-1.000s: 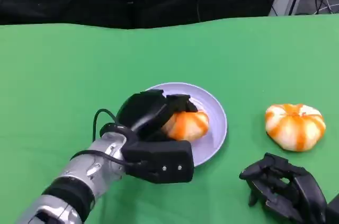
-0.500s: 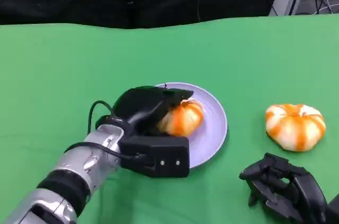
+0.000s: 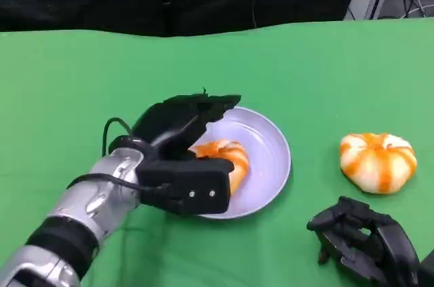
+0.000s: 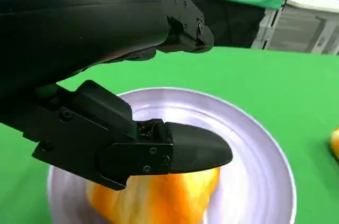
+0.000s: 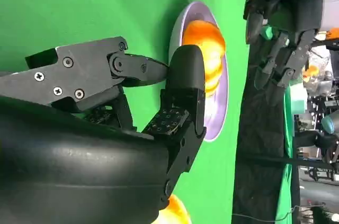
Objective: Grasp the bread from the table and place it into the plate.
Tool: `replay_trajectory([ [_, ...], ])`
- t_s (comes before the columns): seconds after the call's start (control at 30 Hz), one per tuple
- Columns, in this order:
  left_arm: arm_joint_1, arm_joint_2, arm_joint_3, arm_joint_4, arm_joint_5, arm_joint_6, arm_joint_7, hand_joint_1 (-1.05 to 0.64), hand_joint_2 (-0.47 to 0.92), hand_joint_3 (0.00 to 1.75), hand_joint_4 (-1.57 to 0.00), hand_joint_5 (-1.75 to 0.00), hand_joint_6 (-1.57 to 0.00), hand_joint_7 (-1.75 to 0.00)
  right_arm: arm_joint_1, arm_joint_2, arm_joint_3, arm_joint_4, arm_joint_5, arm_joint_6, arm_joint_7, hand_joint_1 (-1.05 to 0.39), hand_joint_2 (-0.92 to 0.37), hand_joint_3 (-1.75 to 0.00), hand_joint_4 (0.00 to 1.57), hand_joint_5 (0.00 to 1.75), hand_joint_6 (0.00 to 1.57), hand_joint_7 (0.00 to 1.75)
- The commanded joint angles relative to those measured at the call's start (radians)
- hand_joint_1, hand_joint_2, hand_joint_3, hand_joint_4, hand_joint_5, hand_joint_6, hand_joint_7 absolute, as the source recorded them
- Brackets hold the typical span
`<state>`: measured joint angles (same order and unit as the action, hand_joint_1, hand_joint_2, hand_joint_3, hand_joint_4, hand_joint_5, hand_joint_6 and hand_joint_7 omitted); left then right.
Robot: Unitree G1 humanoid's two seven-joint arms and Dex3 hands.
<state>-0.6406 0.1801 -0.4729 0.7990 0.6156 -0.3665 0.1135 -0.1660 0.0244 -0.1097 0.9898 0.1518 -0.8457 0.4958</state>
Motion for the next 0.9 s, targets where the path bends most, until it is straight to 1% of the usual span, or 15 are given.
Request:
replay_trajectory([
  [0.03,0.041,0.028,0.057,-0.062,-0.097,-0.026,-0.088,-1.00,0.92,0.70,-0.14,0.00,-0.20,-0.01,0.003,-0.017,-0.007,0.001,0.010,0.009,0.005,-0.27,-0.92,-0.41,0.68,1.69,0.83,1.00],
  [0.17,0.088,0.033,0.117,-0.126,-0.205,-0.034,-0.175,-0.98,0.92,0.71,-0.18,-0.02,-0.22,-0.01,0.004,-0.017,-0.006,-0.003,0.010,0.011,0.007,-0.28,-0.92,-0.41,0.67,1.70,0.82,1.00],
  [0.2,0.111,0.030,0.145,-0.151,-0.266,-0.047,-0.210,-0.98,0.92,0.71,-0.18,-0.02,-0.23,-0.01,0.003,-0.017,-0.007,0.000,0.012,0.010,0.009,-0.28,-0.92,-0.41,0.67,1.70,0.82,1.00],
  [0.3,0.163,0.022,0.210,-0.210,-0.398,-0.080,-0.286,-0.95,0.92,0.72,-0.25,-0.04,-0.26,-0.02,0.002,-0.016,-0.007,0.002,0.011,0.005,0.010,-0.28,-0.92,-0.40,0.68,1.70,0.82,1.00],
  [0.47,0.249,0.011,0.288,-0.335,-0.543,-0.073,-0.356,-0.91,0.92,0.72,-0.30,-0.04,-0.30,-0.03,-0.002,-0.019,-0.006,0.007,0.004,0.005,0.002,-0.31,-0.92,-0.38,0.69,1.70,0.83,1.00],
  [0.53,0.280,0.009,0.314,-0.365,-0.584,-0.092,-0.373,-0.84,0.92,0.73,-0.34,-0.05,-0.32,-0.03,-0.005,-0.021,-0.008,0.012,0.008,0.003,0.009,-0.30,-0.92,-0.38,0.68,1.70,0.84,1.00],
  [0.6,0.306,-0.001,0.338,-0.384,-0.639,-0.103,-0.402,-0.82,0.92,0.73,-0.35,-0.05,-0.34,-0.03,-0.006,-0.022,-0.009,0.015,0.011,0.002,0.012,-0.30,-0.92,-0.38,0.68,1.70,0.84,1.00],
  [0.73,0.363,-0.042,0.393,-0.401,-0.804,-0.111,-0.505,-0.85,0.92,0.67,-0.39,-0.04,-0.39,-0.03,-0.005,-0.025,-0.008,0.014,0.007,0.005,0.010,-0.28,-0.92,-0.39,0.68,1.70,0.84,0.99],
  [0.9,0.430,-0.073,0.444,-0.395,-0.893,-0.125,-0.576,-0.83,0.92,0.66,-0.46,-0.05,-0.43,-0.04,-0.004,-0.029,-0.006,0.013,-0.001,0.000,-0.001,-0.28,-0.92,-0.39,0.67,1.70,0.84,0.99],
])
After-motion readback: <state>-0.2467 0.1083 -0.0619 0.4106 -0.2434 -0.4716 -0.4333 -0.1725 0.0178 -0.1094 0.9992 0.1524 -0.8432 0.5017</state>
